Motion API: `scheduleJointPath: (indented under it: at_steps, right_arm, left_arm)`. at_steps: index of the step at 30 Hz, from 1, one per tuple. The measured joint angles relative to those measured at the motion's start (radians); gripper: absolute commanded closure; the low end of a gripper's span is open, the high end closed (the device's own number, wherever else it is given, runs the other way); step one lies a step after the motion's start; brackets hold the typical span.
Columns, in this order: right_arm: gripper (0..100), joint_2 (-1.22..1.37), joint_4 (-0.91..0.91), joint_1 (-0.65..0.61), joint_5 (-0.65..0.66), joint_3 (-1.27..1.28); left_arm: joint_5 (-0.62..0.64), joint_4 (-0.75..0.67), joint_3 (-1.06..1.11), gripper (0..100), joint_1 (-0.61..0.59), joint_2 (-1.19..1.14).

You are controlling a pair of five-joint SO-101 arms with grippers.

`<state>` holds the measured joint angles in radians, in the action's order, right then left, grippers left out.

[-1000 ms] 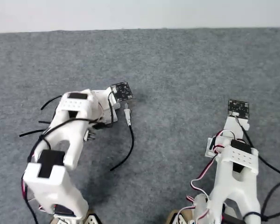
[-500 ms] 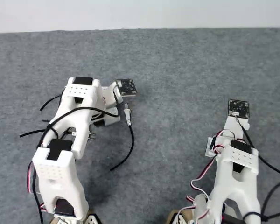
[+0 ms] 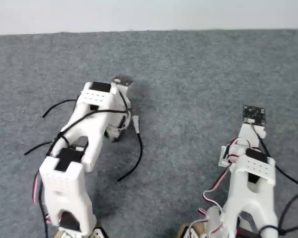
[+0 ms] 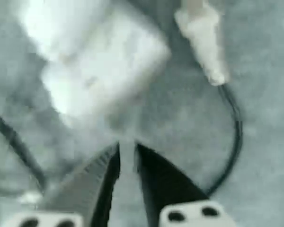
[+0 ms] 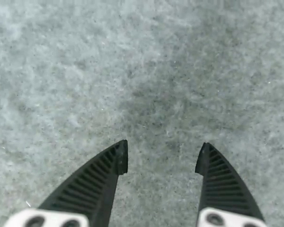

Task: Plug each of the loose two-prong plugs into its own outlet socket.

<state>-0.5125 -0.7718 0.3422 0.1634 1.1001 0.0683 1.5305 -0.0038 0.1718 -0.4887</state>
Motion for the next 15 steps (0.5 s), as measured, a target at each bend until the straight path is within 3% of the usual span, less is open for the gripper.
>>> scheduleJointPath:
  at_steps: [3,7,11,15]
  right_arm:
    - [76.5,0.000,0.000,0.000,0.000,0.000]
    - [76.5,0.000,0.000,0.000,0.000,0.000]
    - [76.5,0.000,0.026,0.000,0.025,0.018]
    - [76.5,0.000,0.031,0.000,0.031,0.020]
  left_arm:
    - [0.180,0.068,0.003,99,0.051,-0.006]
    - [0.321,0.068,0.044,99,0.117,-0.006]
    - [0.324,0.055,0.054,99,0.118,-0.006]
    - [0.227,0.020,0.133,99,0.123,0.080]
